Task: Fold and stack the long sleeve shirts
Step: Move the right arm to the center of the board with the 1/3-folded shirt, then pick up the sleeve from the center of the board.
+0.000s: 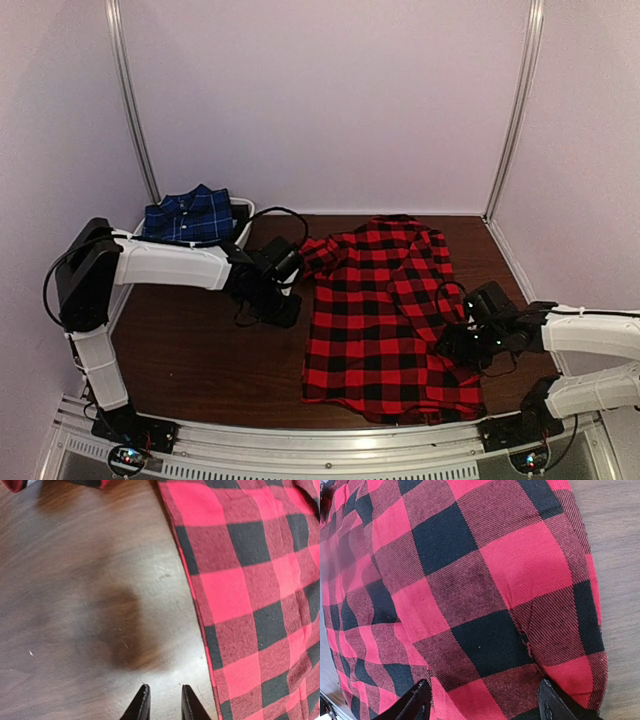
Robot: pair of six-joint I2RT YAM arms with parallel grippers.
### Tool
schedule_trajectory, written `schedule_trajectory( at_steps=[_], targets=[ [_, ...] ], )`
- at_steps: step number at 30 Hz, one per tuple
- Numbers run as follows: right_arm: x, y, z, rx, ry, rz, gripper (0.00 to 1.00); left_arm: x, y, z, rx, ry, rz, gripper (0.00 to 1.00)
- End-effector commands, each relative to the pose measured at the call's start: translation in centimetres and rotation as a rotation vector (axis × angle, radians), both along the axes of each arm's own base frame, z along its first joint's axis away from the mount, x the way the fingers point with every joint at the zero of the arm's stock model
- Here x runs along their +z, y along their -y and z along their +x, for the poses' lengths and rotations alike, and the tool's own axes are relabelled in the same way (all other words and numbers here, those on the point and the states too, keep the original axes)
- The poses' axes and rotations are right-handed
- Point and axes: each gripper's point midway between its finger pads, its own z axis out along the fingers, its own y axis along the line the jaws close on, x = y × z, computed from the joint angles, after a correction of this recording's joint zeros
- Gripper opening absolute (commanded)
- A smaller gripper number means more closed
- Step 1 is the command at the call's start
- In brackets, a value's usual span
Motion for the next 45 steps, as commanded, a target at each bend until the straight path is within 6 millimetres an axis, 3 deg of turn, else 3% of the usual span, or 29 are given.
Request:
schedule_trajectory(
  at_steps=[1, 7, 10, 12, 18, 22, 27, 34, 41, 45],
  targets=[
    [1.7, -0.2, 0.6, 0.031, 0.017, -0.012, 0.75, 4.3, 0.6, 3.4, 0.026, 0.083, -0.102, 0.24],
    [8.1, -3.3, 4.6, 0.128, 0.21, 0.056, 0.77, 8.7, -1.2, 10.6, 0.121, 0.202, -0.144, 0.33],
    [10.4, -3.9, 6.6, 0.144, 0.294, 0.036, 0.77, 9.6, -1.5, 13.5, 0.144, 0.238, -0.16, 0.36],
    [11.7, -4.4, 7.9, 0.157, 0.333, 0.019, 0.77, 9.9, -1.2, 15.3, 0.141, 0.251, -0.173, 0.39],
    [14.7, -6.5, 10.9, 0.197, 0.42, 0.02, 0.77, 8.5, -1.3, 19.1, 0.151, 0.242, -0.147, 0.48],
    [15.1, -7.2, 12.0, 0.212, 0.439, 0.012, 0.77, 7.3, -2.5, 20.7, 0.173, 0.223, -0.156, 0.49],
    [14.8, -7.9, 12.8, 0.232, 0.44, 0.002, 0.77, 7.1, -0.1, 20.4, 0.104, 0.179, -0.268, 0.49],
    [14.9, -8.6, 13.7, 0.249, 0.445, 0.003, 0.77, 3.9, 1.6, 21.3, 0.114, 0.115, -0.31, 0.49],
    [14.6, -8.9, 13.9, 0.259, 0.441, 0.006, 0.77, 1.2, 0.3, 22.8, 0.222, 0.116, -0.223, 0.5],
    [14.4, -9.0, 13.9, 0.26, 0.436, 0.006, 0.77, 0.2, 0.8, 23.1, 0.226, 0.097, -0.239, 0.53]
  ],
)
